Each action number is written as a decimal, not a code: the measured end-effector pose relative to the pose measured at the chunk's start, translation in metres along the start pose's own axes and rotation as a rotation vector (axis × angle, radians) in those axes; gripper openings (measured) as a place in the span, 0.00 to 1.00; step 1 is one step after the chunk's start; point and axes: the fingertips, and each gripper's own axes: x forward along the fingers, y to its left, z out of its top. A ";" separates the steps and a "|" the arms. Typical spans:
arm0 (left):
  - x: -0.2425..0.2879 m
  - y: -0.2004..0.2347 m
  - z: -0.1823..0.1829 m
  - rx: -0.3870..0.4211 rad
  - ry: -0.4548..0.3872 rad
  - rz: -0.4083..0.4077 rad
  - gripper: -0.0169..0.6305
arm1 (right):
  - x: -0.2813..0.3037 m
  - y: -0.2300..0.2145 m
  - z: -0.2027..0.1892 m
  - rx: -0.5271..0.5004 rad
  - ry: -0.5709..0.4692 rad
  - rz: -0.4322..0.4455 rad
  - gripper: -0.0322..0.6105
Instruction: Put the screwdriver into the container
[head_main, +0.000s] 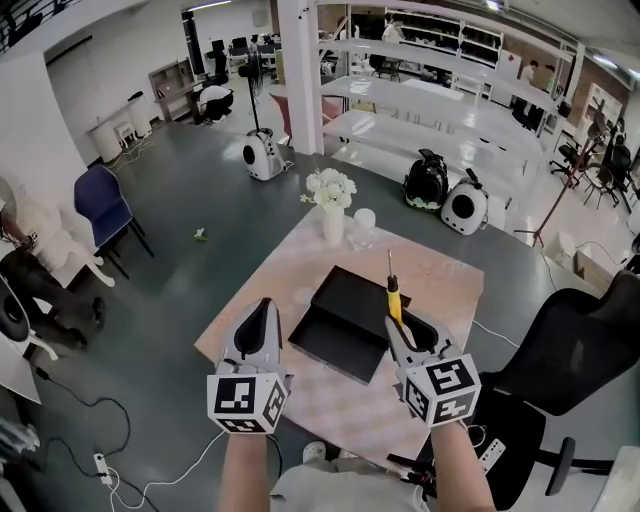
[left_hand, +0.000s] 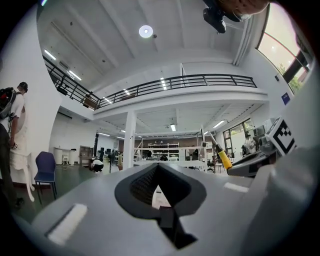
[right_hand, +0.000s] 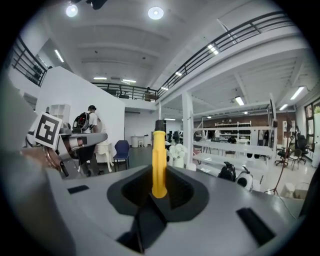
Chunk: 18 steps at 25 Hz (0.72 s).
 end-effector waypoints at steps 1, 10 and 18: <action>0.002 0.002 -0.004 -0.003 0.011 -0.006 0.04 | 0.004 0.002 -0.005 0.010 0.020 0.007 0.17; 0.019 0.013 -0.054 -0.031 0.122 -0.051 0.04 | 0.049 0.020 -0.079 0.060 0.233 0.072 0.17; 0.024 0.026 -0.084 -0.070 0.181 -0.064 0.04 | 0.090 0.046 -0.167 0.063 0.506 0.158 0.17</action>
